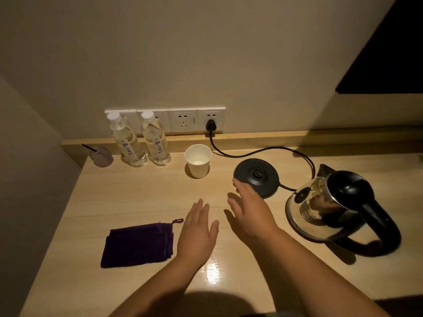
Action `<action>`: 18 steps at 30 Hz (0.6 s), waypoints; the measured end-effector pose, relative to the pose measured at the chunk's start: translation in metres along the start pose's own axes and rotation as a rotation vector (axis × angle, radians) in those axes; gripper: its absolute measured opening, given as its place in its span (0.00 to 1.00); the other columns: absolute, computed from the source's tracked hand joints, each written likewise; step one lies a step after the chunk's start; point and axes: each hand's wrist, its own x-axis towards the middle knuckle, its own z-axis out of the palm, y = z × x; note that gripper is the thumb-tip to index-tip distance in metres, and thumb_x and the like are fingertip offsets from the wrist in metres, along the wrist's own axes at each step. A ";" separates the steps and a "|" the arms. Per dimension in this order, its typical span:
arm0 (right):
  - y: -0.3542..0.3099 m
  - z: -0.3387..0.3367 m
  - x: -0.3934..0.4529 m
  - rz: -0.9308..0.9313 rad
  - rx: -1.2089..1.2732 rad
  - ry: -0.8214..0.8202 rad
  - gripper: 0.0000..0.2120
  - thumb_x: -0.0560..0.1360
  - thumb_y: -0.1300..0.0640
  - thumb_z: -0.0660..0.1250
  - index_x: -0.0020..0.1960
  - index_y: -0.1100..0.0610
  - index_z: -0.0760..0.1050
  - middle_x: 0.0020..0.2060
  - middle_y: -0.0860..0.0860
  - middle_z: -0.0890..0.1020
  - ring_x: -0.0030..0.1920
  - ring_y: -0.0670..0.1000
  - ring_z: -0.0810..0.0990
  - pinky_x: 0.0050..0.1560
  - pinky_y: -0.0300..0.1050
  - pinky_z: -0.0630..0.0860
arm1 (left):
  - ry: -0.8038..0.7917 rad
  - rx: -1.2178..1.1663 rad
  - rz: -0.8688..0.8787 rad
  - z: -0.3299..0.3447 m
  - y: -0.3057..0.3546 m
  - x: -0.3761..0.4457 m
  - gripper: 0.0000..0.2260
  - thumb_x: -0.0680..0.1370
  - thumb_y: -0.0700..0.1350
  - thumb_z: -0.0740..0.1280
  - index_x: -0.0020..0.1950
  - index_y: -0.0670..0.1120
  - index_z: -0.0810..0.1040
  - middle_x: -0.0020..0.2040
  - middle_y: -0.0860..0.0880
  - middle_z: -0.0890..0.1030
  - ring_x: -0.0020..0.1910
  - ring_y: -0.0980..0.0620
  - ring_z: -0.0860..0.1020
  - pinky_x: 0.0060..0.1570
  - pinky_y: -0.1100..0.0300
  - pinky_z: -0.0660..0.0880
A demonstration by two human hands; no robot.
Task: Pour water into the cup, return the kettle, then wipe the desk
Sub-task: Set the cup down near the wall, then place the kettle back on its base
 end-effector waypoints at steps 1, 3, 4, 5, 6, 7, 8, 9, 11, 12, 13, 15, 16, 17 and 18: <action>0.003 -0.003 -0.015 0.008 -0.029 0.005 0.26 0.80 0.48 0.59 0.76 0.48 0.58 0.72 0.48 0.68 0.69 0.50 0.68 0.63 0.42 0.67 | -0.031 0.117 0.051 0.007 0.002 -0.009 0.26 0.82 0.57 0.49 0.79 0.50 0.53 0.80 0.51 0.49 0.78 0.52 0.45 0.74 0.55 0.44; 0.010 -0.009 -0.045 0.020 -0.080 0.012 0.25 0.80 0.48 0.58 0.76 0.49 0.59 0.72 0.47 0.68 0.70 0.49 0.68 0.65 0.41 0.65 | -0.076 0.288 0.126 0.016 0.007 -0.022 0.27 0.82 0.58 0.47 0.79 0.50 0.51 0.80 0.49 0.46 0.78 0.49 0.42 0.75 0.50 0.41; 0.015 -0.012 -0.060 0.012 -0.102 0.017 0.25 0.80 0.48 0.58 0.75 0.49 0.59 0.72 0.47 0.69 0.69 0.49 0.67 0.65 0.40 0.64 | -0.095 0.342 0.151 0.019 0.010 -0.026 0.27 0.82 0.59 0.46 0.79 0.49 0.50 0.80 0.48 0.46 0.78 0.48 0.41 0.75 0.48 0.40; 0.020 -0.016 -0.075 0.000 -0.122 0.026 0.24 0.80 0.48 0.58 0.75 0.49 0.60 0.71 0.47 0.69 0.69 0.48 0.67 0.64 0.39 0.63 | -0.112 0.382 0.167 0.022 0.012 -0.028 0.28 0.82 0.59 0.46 0.79 0.49 0.49 0.80 0.48 0.45 0.78 0.47 0.41 0.74 0.48 0.39; 0.024 -0.020 -0.088 -0.011 -0.136 0.038 0.23 0.80 0.48 0.58 0.74 0.49 0.61 0.71 0.46 0.70 0.69 0.48 0.67 0.64 0.38 0.63 | -0.123 0.411 0.173 0.025 0.013 -0.030 0.29 0.81 0.60 0.46 0.79 0.48 0.49 0.80 0.47 0.45 0.78 0.47 0.41 0.74 0.47 0.38; 0.028 -0.024 -0.100 -0.016 -0.146 0.052 0.22 0.80 0.48 0.57 0.74 0.49 0.62 0.70 0.46 0.70 0.68 0.47 0.67 0.63 0.37 0.62 | -0.129 0.429 0.174 0.027 0.013 -0.031 0.29 0.81 0.60 0.45 0.79 0.47 0.50 0.80 0.47 0.46 0.78 0.46 0.42 0.73 0.47 0.38; 0.031 -0.029 -0.111 -0.016 -0.154 0.071 0.22 0.80 0.47 0.57 0.73 0.48 0.63 0.69 0.45 0.71 0.68 0.46 0.67 0.63 0.37 0.61 | -0.126 0.437 0.176 0.029 0.012 -0.032 0.30 0.81 0.60 0.45 0.79 0.47 0.50 0.80 0.46 0.46 0.78 0.46 0.42 0.73 0.48 0.38; 0.034 -0.033 -0.121 -0.012 -0.159 0.086 0.21 0.80 0.47 0.57 0.72 0.47 0.64 0.69 0.44 0.71 0.68 0.45 0.67 0.63 0.36 0.60 | -0.119 0.442 0.178 0.031 0.011 -0.033 0.30 0.81 0.61 0.44 0.79 0.46 0.51 0.80 0.46 0.47 0.78 0.46 0.43 0.73 0.48 0.38; 0.042 -0.042 -0.137 0.001 -0.158 0.102 0.20 0.80 0.47 0.57 0.71 0.48 0.65 0.69 0.45 0.71 0.68 0.46 0.67 0.64 0.36 0.60 | -0.109 0.449 0.182 0.032 0.010 -0.033 0.31 0.81 0.60 0.43 0.79 0.45 0.51 0.80 0.46 0.47 0.78 0.46 0.43 0.74 0.48 0.40; 0.045 -0.047 -0.144 0.007 -0.158 0.104 0.20 0.79 0.48 0.57 0.71 0.49 0.66 0.69 0.46 0.71 0.68 0.46 0.67 0.66 0.38 0.61 | -0.106 0.452 0.188 0.033 0.010 -0.033 0.31 0.80 0.60 0.42 0.79 0.45 0.51 0.80 0.46 0.48 0.78 0.46 0.43 0.74 0.48 0.40; 0.049 -0.051 -0.150 0.010 -0.162 0.109 0.20 0.79 0.48 0.58 0.70 0.50 0.68 0.68 0.47 0.72 0.68 0.47 0.67 0.67 0.41 0.63 | -0.101 0.455 0.193 0.033 0.010 -0.034 0.31 0.80 0.60 0.42 0.79 0.45 0.51 0.80 0.46 0.48 0.78 0.46 0.44 0.74 0.48 0.41; 0.054 -0.063 -0.160 0.003 -0.179 0.155 0.19 0.78 0.49 0.58 0.67 0.51 0.72 0.65 0.48 0.74 0.66 0.49 0.70 0.65 0.48 0.69 | -0.092 0.460 0.200 0.032 0.011 -0.035 0.31 0.80 0.60 0.42 0.79 0.44 0.52 0.79 0.45 0.50 0.78 0.46 0.45 0.75 0.47 0.43; 0.055 -0.070 -0.164 -0.005 -0.178 0.203 0.18 0.77 0.49 0.58 0.65 0.52 0.74 0.63 0.49 0.76 0.63 0.50 0.71 0.63 0.49 0.71 | -0.090 0.458 0.201 0.032 0.012 -0.035 0.31 0.80 0.60 0.42 0.79 0.44 0.53 0.79 0.45 0.50 0.78 0.46 0.46 0.75 0.47 0.43; 0.057 -0.078 -0.168 -0.018 -0.174 0.269 0.17 0.77 0.50 0.59 0.62 0.53 0.76 0.60 0.50 0.78 0.60 0.50 0.73 0.59 0.48 0.74 | -0.091 0.457 0.202 0.031 0.012 -0.036 0.30 0.81 0.59 0.42 0.79 0.44 0.53 0.79 0.45 0.50 0.78 0.46 0.46 0.75 0.47 0.44; 0.058 -0.087 -0.170 -0.034 -0.174 0.347 0.16 0.76 0.51 0.60 0.60 0.54 0.77 0.57 0.50 0.79 0.58 0.51 0.74 0.56 0.47 0.75 | -0.092 0.457 0.200 0.031 0.013 -0.036 0.30 0.81 0.59 0.43 0.79 0.44 0.53 0.79 0.45 0.50 0.78 0.46 0.46 0.75 0.47 0.44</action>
